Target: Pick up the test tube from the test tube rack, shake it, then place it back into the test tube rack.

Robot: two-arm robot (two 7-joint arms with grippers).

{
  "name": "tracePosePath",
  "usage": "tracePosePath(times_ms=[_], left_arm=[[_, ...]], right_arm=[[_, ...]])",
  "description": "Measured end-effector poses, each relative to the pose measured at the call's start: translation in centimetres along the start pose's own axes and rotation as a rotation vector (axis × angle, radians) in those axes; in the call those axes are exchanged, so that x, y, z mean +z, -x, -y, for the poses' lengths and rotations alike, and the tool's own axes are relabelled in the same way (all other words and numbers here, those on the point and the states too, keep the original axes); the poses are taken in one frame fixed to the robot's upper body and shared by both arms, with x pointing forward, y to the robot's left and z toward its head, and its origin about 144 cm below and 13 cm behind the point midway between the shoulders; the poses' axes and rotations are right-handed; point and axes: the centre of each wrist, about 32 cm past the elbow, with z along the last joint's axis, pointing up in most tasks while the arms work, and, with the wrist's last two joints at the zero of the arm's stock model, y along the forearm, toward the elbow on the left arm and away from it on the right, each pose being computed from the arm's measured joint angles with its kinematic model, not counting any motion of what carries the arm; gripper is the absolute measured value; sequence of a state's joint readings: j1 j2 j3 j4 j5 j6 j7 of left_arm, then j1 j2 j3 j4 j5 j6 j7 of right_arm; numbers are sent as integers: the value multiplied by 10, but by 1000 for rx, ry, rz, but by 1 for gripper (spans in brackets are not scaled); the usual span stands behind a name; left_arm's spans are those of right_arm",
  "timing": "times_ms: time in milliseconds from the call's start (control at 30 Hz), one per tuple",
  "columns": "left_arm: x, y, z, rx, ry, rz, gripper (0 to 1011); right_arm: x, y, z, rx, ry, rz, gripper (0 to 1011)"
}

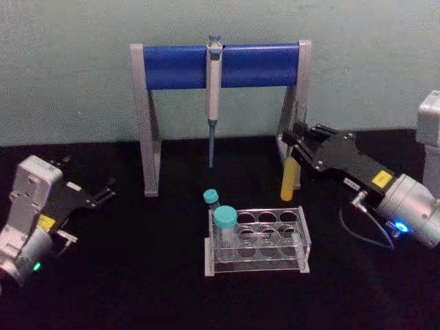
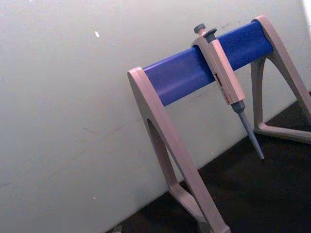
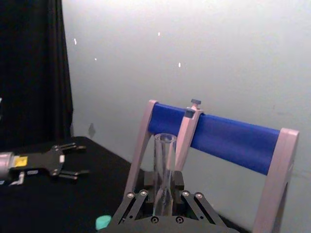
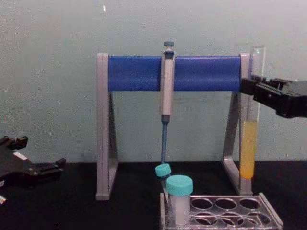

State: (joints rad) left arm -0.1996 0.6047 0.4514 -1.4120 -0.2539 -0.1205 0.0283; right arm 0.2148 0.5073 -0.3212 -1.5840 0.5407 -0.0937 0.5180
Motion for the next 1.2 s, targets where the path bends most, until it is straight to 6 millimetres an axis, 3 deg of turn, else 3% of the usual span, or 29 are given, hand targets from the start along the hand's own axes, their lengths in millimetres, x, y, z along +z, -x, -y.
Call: tracePosePath(times_ms=[267,533,900,1200], left_arm=[[0,0,0,0,0,0,1001],[0,0,0,0,0,0,1001],[0,0,0,0,0,0,1001],[0,0,0,0,0,0,1001]], right_arm=[[2,10,8,53,20,-28,229],[-4,18,-7,126,10,-68,229],[-11,10,-35,110,-42,-61,229],[-12,2,-36,47,-42,-36,229]])
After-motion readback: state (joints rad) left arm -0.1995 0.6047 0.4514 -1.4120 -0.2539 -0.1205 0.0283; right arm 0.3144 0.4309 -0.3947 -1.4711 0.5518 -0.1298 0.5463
